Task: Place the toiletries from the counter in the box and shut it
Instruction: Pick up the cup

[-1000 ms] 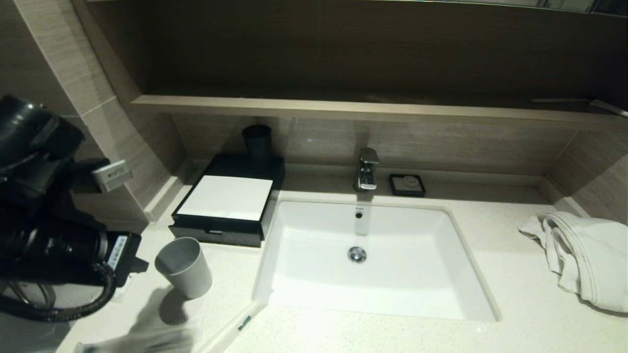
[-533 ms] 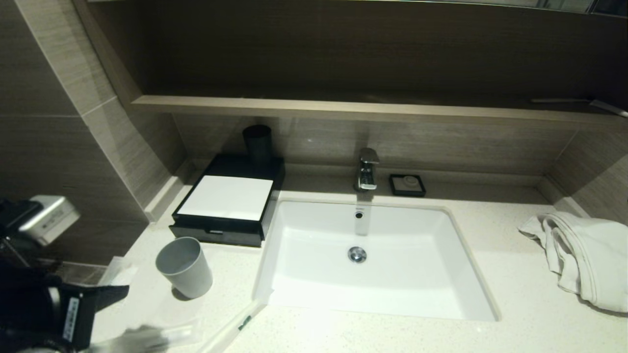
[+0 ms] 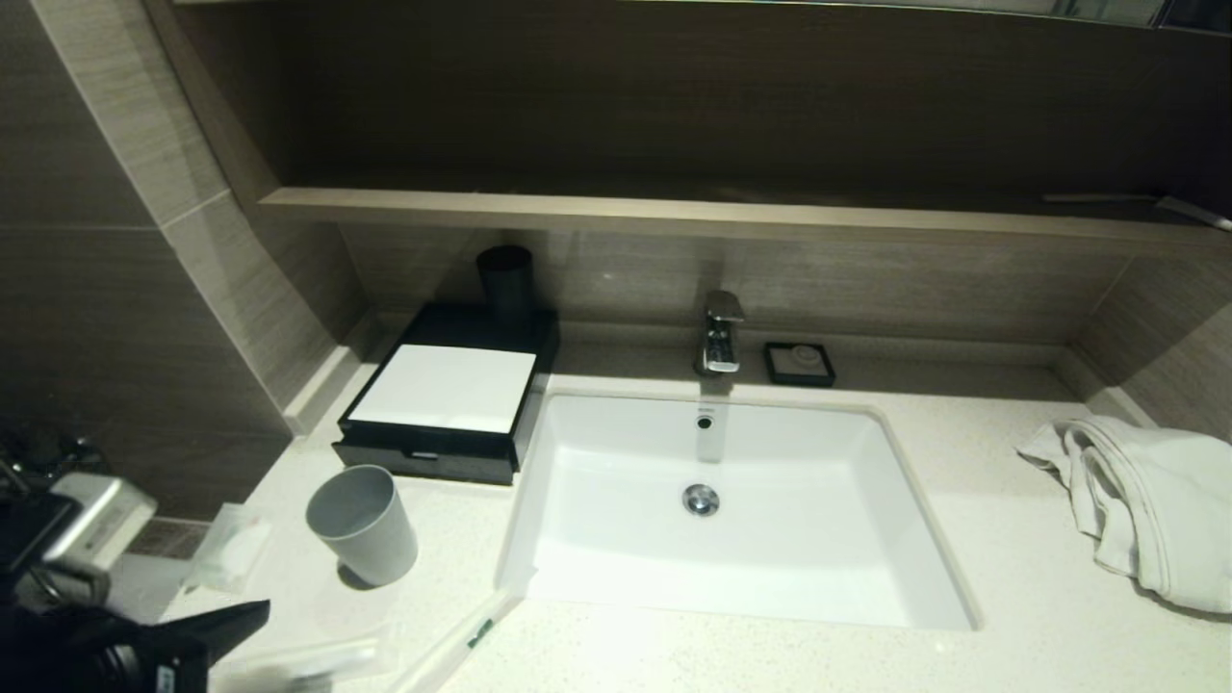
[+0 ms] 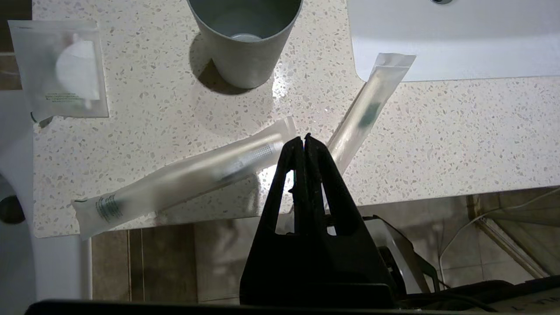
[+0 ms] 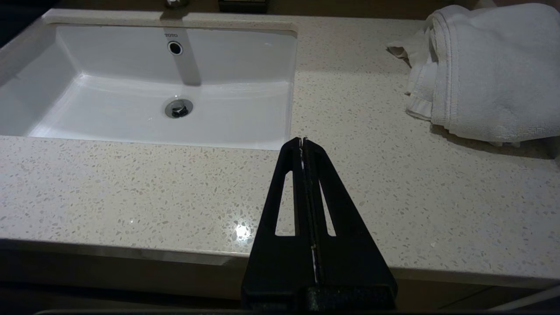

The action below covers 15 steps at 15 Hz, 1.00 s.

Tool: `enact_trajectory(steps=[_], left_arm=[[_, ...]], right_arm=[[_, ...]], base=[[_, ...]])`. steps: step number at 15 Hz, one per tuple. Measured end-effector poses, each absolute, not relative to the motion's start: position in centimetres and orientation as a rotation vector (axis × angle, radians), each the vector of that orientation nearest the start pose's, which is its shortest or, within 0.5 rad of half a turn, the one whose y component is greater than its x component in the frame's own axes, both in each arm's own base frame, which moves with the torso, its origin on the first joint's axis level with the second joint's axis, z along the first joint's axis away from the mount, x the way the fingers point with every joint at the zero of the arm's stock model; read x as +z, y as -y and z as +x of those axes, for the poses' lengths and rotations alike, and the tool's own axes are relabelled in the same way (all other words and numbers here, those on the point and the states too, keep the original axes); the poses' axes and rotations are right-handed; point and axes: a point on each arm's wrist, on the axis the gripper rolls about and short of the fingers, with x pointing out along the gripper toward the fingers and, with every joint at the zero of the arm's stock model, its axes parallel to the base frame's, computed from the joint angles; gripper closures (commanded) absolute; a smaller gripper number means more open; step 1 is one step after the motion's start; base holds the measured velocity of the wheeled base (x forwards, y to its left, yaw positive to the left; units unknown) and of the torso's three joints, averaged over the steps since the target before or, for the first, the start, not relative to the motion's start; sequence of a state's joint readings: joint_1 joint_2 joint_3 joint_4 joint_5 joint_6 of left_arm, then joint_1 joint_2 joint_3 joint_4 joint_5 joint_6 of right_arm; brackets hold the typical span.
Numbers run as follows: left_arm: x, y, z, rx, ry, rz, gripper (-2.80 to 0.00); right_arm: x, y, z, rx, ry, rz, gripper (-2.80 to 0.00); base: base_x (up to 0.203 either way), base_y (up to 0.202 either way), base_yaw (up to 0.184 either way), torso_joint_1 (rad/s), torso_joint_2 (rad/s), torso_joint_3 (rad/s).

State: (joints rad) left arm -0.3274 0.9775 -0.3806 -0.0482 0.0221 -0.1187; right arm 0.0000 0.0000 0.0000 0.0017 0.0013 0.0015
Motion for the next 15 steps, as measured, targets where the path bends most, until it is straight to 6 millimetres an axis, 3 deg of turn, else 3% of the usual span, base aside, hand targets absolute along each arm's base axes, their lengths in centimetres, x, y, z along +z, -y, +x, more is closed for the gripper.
enact_trajectory(steps=[15], left_arm=[[9.8,4.4,14.1,-0.216,-0.667,0.009,0.00]], right_arm=[[7.5,0.0,-2.3,0.002,-0.002,0.001,0.00]], base=[[0.000,0.000,0.000,0.000,0.00,0.000]])
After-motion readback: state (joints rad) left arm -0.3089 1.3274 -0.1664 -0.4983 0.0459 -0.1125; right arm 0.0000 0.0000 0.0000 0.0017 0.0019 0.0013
